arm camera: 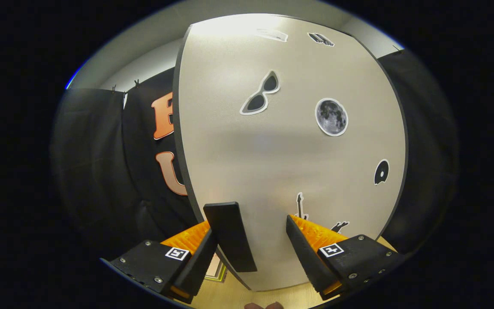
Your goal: Open the shoe cabinet door, grab the shoes and put them into the shoe cabinet, then close the shoe cabinet door.
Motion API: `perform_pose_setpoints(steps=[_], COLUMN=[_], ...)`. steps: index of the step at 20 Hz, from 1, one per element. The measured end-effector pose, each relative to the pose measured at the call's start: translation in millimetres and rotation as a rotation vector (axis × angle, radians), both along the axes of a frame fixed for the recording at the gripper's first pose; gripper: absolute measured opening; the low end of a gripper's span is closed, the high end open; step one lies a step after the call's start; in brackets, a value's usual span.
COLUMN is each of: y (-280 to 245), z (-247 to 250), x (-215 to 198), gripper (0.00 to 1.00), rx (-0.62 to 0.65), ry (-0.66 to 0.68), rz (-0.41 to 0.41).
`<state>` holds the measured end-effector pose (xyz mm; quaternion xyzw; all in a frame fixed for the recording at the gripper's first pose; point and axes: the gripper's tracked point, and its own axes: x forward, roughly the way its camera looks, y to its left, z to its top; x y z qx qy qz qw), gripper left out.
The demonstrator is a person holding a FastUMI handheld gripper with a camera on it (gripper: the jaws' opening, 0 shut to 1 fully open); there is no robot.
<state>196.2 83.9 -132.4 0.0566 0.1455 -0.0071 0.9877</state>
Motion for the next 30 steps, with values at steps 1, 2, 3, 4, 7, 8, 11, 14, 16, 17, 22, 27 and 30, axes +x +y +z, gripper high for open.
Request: perform_pose_setpoints(steps=[1, 2, 3, 4, 7, 8, 11, 14, 16, 17, 22, 27, 30], y=[0.2, 0.2, 1.1, 0.7, 1.4, 1.0, 0.9, 10.2, 15.6, 17.1, -13.2, -74.3, -109.1], z=[0.0, -0.1, -0.1, 1.1, 1.1, 0.8, -1.3, -7.8, -4.5, -1.1, 16.2, 33.2, 41.4], x=[0.2, 1.2, 0.4, 1.0, 2.0, 0.9, 0.7, -5.4, -19.7, -29.4, -99.0, -186.6, -236.2], gripper=[0.95, 0.95, 0.95, 0.95, 0.94, 0.94, 0.94, 0.95, 0.95, 0.95, 0.95, 0.95, 0.95], rx=[-0.007, -0.012, -0.017, -0.025, -0.03, -0.023, -0.03, -0.048, -0.048, -0.044, -0.112, -0.111, -0.084], ry=[0.006, 0.01, 0.014, 0.008, 0.015, 0.021, 0.041, 0.07, 0.066, 0.06, 0.014, -0.011, -0.021], rz=[-0.003, -0.009, -0.011, -0.013, -0.008, -0.002, -0.005, 0.037, 0.068, 0.087, 0.125, 0.1, 0.078])
